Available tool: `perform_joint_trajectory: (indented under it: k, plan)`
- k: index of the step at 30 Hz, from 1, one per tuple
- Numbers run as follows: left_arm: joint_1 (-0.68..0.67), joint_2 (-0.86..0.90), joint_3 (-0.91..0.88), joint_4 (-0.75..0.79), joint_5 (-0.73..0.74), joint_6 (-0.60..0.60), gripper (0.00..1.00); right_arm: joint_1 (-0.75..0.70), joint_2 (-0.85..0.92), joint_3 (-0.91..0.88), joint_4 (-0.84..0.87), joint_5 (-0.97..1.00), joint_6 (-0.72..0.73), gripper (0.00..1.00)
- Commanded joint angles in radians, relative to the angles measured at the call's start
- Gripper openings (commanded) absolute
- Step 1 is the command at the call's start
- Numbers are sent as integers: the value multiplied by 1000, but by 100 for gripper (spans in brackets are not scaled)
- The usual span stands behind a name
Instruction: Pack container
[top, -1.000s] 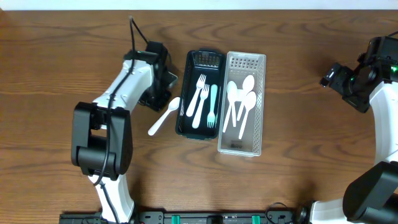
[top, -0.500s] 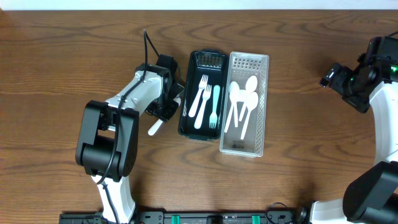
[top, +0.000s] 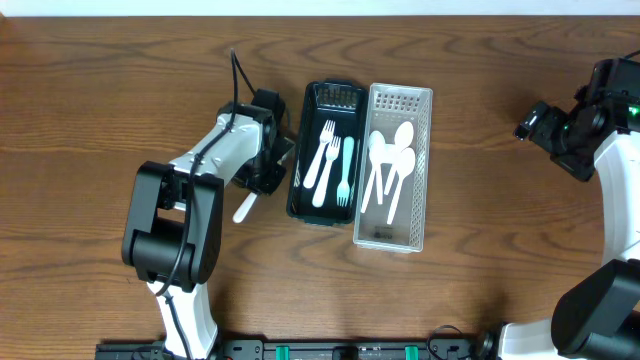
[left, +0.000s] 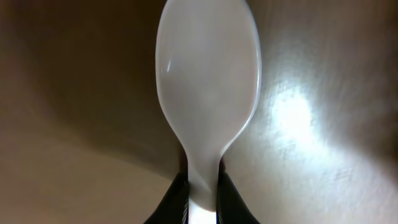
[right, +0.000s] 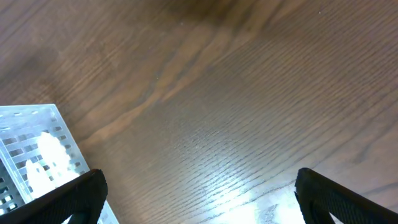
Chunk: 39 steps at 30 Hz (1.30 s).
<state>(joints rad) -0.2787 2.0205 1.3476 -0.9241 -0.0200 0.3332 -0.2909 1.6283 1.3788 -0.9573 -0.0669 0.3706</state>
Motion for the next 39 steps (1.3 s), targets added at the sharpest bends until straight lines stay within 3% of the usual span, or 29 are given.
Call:
perform_joint_trajectory:
  k: [1,8,13,19,22,24,28,30,32,34,35,37,39]
  plan:
    - [2,-29,84,-61,-66,-6,6,-3,1,-2,0,11,-13,99]
    - [-22,-207,283,-174,-46,-84,6,-3,1,-2,-1,10,-13,99]
    - [-82,-312,306,-62,179,-243,6,-3,1,-2,-1,11,-13,99]
    - [-143,-253,294,11,201,-382,7,-3,1,-2,-1,10,-13,99]
    - [-169,-191,294,12,213,-388,13,-3,1,-2,-1,10,-12,99]
    - [-182,-158,294,22,238,-388,23,-2,1,-2,-1,10,-12,99]
    - [-190,-141,295,44,253,-389,34,-2,1,-2,-5,-19,-12,95]
    - [-187,-152,303,42,253,-393,45,-2,1,-2,-4,-53,-12,85]
    - [-184,-177,310,35,253,-399,50,4,5,-2,5,-83,-12,65]
    - [-176,-210,317,28,253,-399,50,20,14,-5,20,-103,-12,32]
    - [-169,-232,322,22,252,-399,50,33,23,-10,30,-116,-12,21]
    - [-151,-280,325,13,252,-399,50,62,44,-18,48,-129,-13,6]
    - [-121,-337,325,1,251,-399,50,100,78,-21,60,-129,-12,1]
